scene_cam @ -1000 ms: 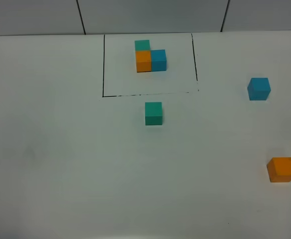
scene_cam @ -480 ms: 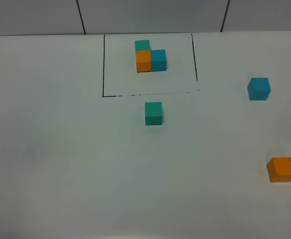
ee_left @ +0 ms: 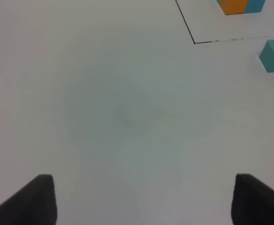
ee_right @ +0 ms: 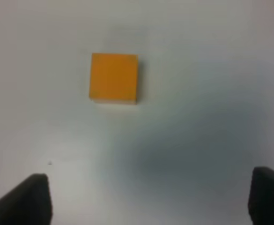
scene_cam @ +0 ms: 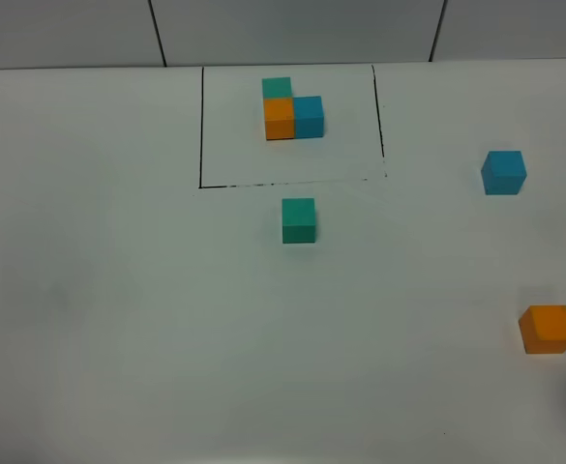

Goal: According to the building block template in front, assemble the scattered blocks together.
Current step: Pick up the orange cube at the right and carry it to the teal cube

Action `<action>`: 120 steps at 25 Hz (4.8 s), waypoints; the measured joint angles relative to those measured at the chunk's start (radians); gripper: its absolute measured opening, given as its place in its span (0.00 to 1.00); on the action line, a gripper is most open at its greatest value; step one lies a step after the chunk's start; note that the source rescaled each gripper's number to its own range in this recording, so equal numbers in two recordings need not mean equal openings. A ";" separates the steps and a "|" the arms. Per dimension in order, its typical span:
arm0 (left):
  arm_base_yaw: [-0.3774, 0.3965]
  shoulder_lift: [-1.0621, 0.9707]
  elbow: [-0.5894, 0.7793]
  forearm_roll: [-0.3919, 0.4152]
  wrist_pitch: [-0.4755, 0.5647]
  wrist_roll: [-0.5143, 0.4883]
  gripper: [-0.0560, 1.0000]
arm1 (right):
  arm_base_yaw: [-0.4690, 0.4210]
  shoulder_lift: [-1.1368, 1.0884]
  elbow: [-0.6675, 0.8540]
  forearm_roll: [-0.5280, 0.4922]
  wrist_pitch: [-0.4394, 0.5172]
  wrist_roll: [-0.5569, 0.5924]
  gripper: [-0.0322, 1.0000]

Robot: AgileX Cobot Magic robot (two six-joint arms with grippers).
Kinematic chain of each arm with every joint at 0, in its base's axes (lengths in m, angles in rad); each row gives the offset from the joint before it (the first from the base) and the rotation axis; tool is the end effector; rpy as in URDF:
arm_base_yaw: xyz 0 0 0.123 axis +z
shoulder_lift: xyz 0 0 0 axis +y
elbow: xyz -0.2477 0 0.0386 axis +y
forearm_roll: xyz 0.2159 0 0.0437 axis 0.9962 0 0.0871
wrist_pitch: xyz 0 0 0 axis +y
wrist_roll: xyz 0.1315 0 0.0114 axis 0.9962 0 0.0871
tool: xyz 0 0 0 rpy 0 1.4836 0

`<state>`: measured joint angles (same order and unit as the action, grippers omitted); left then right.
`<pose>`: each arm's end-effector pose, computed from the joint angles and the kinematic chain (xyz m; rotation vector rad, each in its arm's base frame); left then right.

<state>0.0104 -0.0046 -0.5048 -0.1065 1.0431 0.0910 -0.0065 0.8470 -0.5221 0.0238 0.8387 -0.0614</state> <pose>0.0381 -0.0117 0.2473 0.0855 2.0115 -0.0623 0.1460 0.0014 0.1905 -0.0575 2.6462 0.0061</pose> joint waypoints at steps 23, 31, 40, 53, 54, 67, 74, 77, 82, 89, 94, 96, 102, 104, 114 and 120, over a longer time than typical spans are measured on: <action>0.000 0.000 0.000 0.000 0.000 0.000 0.70 | 0.000 0.634 -0.118 0.204 -0.275 -0.133 0.75; 0.000 0.000 0.000 0.000 0.000 0.000 0.70 | 0.000 0.713 -0.119 0.204 -0.293 -0.131 0.75; 0.000 0.000 0.000 0.000 0.000 0.000 0.70 | 0.000 0.800 -0.119 0.204 -0.324 -0.129 0.65; 0.000 0.000 0.000 0.000 0.000 0.000 0.70 | 0.027 0.782 -0.146 0.201 -0.317 -0.052 0.05; 0.000 0.000 0.000 0.000 0.000 0.000 0.70 | 0.054 0.772 -0.158 0.201 -0.305 -0.032 0.05; 0.000 0.000 0.000 0.000 0.000 0.000 0.70 | 0.628 0.884 -0.508 -0.150 -0.053 0.770 0.05; 0.000 0.000 0.000 0.000 0.000 0.000 0.70 | 0.747 1.126 -0.847 -0.193 0.058 0.858 0.05; 0.000 0.000 0.000 0.000 0.000 0.000 0.70 | 0.758 1.206 -0.943 -0.185 0.079 0.861 0.05; 0.000 0.000 0.000 0.000 0.000 0.000 0.70 | 0.766 1.278 -1.002 -0.177 0.076 0.861 0.05; 0.000 0.000 0.000 0.000 0.000 0.000 0.70 | 0.768 1.304 -1.005 -0.158 0.035 0.862 0.05; 0.000 0.000 0.000 0.000 0.000 0.000 0.70 | 0.768 1.309 -1.005 -0.158 0.023 0.863 0.05; 0.000 0.000 0.000 0.000 0.000 0.000 0.70 | 0.768 1.309 -1.005 -0.158 0.018 0.864 0.05; 0.000 0.000 0.000 0.000 0.000 0.000 0.70 | 0.768 1.309 -1.005 -0.159 0.005 0.877 0.05; 0.000 0.000 0.000 0.000 0.000 0.000 0.70 | 0.768 1.312 -1.005 -0.159 -0.001 0.878 0.05; 0.000 0.000 0.000 0.000 0.000 0.000 0.70 | 0.768 1.346 -1.015 -0.158 -0.023 0.881 0.05; 0.000 0.000 0.000 0.000 0.000 0.000 0.70 | 0.768 1.350 -1.017 -0.161 -0.052 0.883 0.05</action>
<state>0.0104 -0.0046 -0.5048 -0.1065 1.0431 0.0910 0.7612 2.1975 -1.5393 -0.1369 0.7872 0.8212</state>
